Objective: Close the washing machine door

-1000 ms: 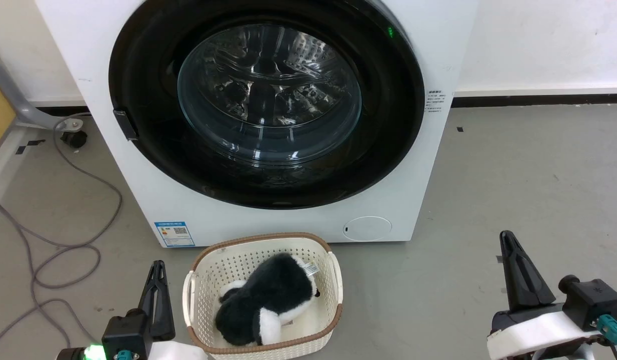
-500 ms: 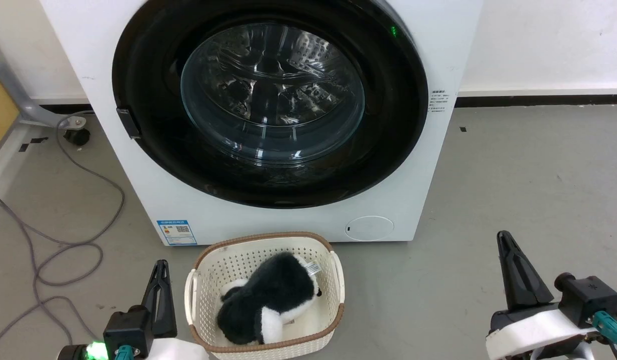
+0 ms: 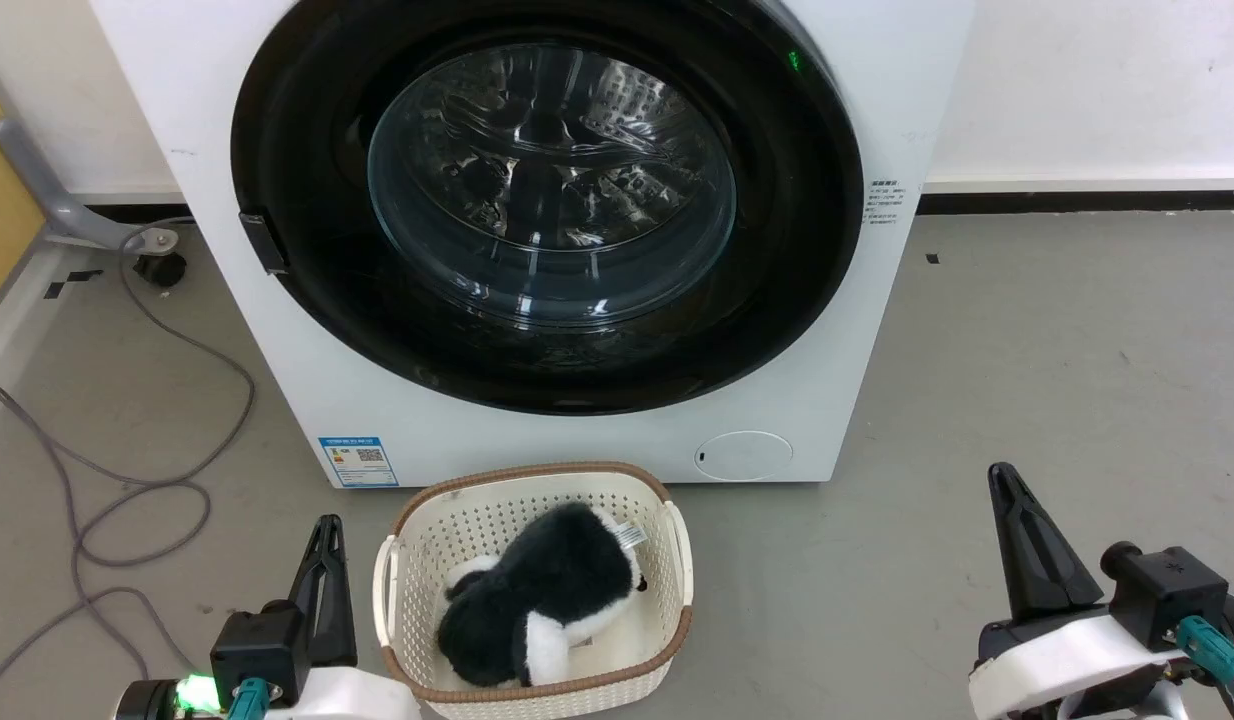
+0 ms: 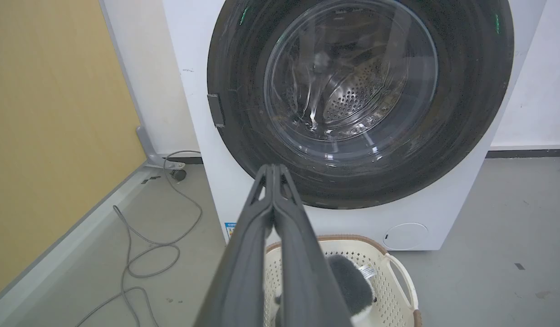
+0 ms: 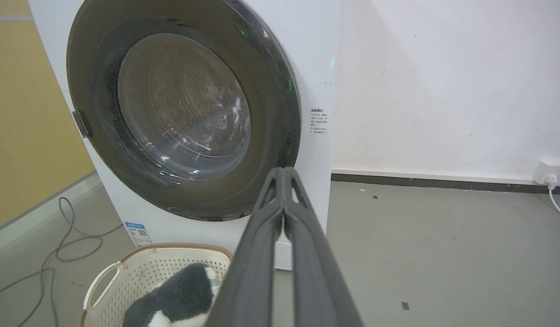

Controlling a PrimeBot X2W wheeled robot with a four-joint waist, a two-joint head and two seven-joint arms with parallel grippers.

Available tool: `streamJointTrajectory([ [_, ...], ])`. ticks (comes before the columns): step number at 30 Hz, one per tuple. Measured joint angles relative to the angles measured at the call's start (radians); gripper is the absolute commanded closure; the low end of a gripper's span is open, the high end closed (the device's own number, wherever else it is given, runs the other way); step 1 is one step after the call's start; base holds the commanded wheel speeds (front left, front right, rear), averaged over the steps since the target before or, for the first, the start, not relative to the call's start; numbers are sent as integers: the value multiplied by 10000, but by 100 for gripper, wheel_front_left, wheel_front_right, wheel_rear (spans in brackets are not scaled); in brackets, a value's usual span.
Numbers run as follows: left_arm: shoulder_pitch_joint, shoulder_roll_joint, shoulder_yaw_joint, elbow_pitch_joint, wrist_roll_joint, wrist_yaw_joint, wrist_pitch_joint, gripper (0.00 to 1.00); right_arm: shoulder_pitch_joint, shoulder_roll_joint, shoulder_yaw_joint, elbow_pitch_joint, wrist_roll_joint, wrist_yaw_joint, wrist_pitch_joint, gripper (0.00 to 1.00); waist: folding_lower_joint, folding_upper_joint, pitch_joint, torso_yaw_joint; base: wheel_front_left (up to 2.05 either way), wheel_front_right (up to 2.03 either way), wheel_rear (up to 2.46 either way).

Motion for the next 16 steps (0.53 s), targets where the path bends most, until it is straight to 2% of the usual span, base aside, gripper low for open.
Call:
streamJointTrajectory([
  [16, -82, -42, 42, -4, 29, -253, 313, 100, 3, 0, 42, -96, -173, 0, 334, 100, 0, 0, 23, 80, 0, 0, 0],
])
